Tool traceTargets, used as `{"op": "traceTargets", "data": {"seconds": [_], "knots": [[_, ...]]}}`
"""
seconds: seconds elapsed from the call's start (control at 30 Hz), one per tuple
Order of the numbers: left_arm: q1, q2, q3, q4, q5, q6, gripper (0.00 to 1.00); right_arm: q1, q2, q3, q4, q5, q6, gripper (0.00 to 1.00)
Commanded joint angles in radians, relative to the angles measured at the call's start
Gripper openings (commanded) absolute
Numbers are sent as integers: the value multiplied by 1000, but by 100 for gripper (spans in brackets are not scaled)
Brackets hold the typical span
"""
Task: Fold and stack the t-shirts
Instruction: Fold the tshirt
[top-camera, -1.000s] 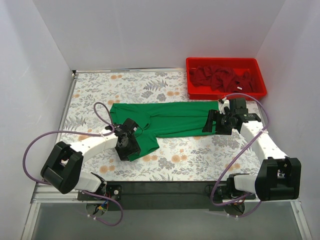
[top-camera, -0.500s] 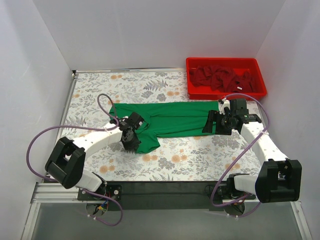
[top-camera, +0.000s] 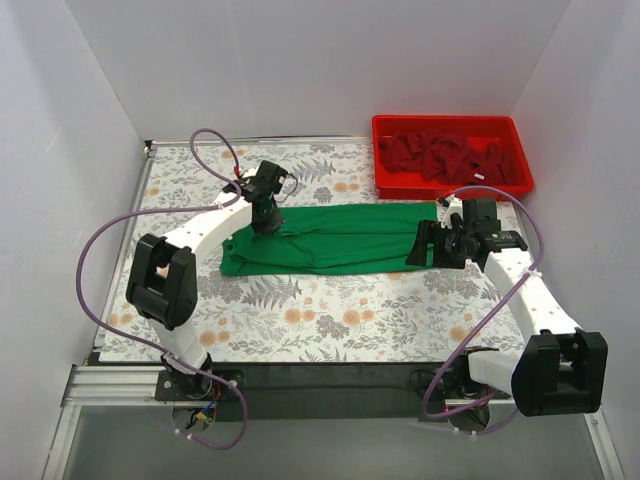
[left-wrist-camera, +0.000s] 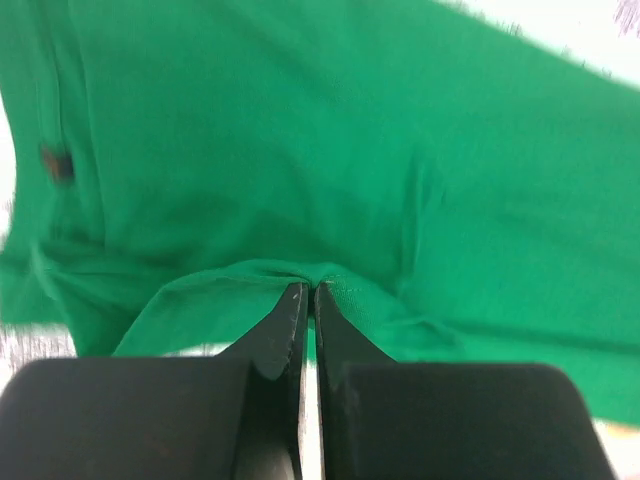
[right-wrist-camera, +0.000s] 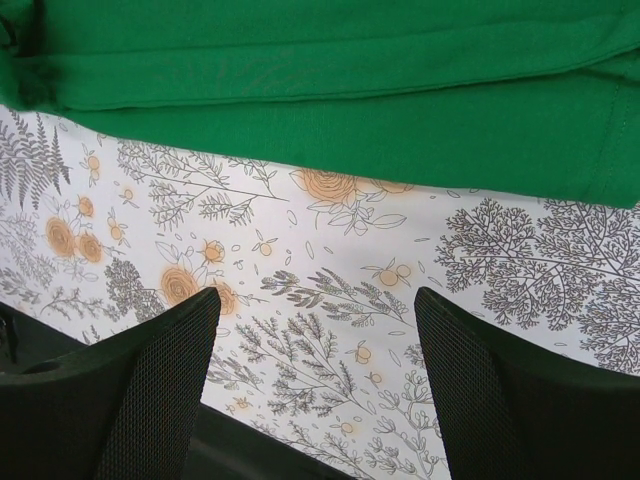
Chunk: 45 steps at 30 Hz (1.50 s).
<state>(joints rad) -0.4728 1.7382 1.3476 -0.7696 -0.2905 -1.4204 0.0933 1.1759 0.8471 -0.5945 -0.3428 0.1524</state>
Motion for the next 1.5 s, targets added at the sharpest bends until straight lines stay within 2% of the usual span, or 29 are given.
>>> {"op": "traceTargets", "data": {"seconds": [0.0,0.27,0.57,0.9,1.0,1.03,1.07,1.17,1.27,1.47], "knots": [[45,47,120,55,-30,103,0,3,-41,9,-10,2,-22,71],[128,147,228,110,11,117,0,3,-59,-3,-13,11,-22,71],[151,198,213,188,65,130,0,3,-48,-17,-7,27,-22,71],[168,222,205,220,57,123,1,3,-15,-5,7,151,18,71],[175,216,199,220,59,118,20,3,-2,1,22,183,36,71],[177,207,194,220,56,120,31,2,2,3,30,189,39,71],[184,196,179,222,50,120,35,2,7,4,32,198,42,71],[213,124,124,211,40,118,56,-23,27,6,42,223,53,71],[246,31,56,190,51,113,68,-65,47,0,55,231,67,71],[273,-233,-241,162,51,84,73,-176,96,-49,120,153,128,70]]}}
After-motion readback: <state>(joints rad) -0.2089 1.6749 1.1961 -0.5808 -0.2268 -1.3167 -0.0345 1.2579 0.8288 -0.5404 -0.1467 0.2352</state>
